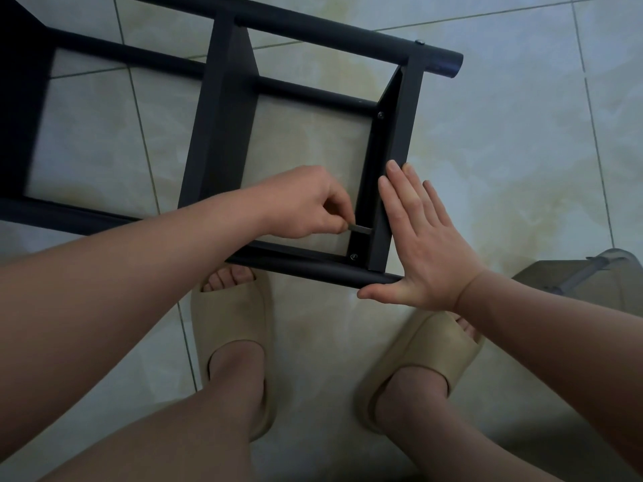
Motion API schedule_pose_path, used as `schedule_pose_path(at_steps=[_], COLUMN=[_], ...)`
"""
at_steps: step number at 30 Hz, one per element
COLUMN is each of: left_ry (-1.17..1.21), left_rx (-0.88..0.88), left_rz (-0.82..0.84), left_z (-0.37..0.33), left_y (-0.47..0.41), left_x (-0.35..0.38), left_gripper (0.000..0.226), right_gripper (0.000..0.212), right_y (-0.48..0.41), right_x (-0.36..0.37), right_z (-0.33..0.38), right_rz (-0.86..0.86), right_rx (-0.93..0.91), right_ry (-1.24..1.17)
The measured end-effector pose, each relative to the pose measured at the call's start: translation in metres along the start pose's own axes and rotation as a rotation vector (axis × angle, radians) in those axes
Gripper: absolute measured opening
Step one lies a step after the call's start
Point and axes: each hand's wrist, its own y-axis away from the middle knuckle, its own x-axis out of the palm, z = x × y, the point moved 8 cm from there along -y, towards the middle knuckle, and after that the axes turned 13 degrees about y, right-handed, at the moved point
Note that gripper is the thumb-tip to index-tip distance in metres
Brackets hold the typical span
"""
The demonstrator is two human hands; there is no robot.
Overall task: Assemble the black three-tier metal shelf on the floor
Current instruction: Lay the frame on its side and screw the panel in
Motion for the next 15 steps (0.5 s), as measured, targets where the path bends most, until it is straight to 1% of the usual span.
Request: schedule_pose_path(at_steps=[2,4,6,9,11,15], left_ry=[0.101,0.282,0.478,0.773,0.828,0.811], left_rx=[0.031,0.027,-0.038,-0.206,-0.272,-0.329], left_rz=[-0.057,-0.120,-0.154,-0.162,-0.179,-0.217], left_z=[-0.005,-0.006,-0.002,0.009,0.016,0.025], left_y=[-0.001,-0.002,-0.004,-0.006,-0.008,-0.011], left_x=[-0.004,-0.005,0.000,0.015,0.019,0.017], left_gripper=[0.014,0.013,0.010,0.010,0.008,0.006], right_gripper=[0.128,0.128,0.128,0.128,0.128,0.128], right_y=[0.000,0.000,0.000,0.000,0.000,0.000], right_x=[0.000,0.001,0.000,0.000,0.000,-0.001], right_z=[0.000,0.000,0.000,0.000,0.000,0.000], right_rz=[-0.002,-0.001,-0.002,-0.002,-0.005,-0.006], right_rx=[-0.002,-0.003,-0.004,-0.006,-0.004,0.000], right_ry=[-0.001,0.000,0.000,-0.002,-0.008,-0.007])
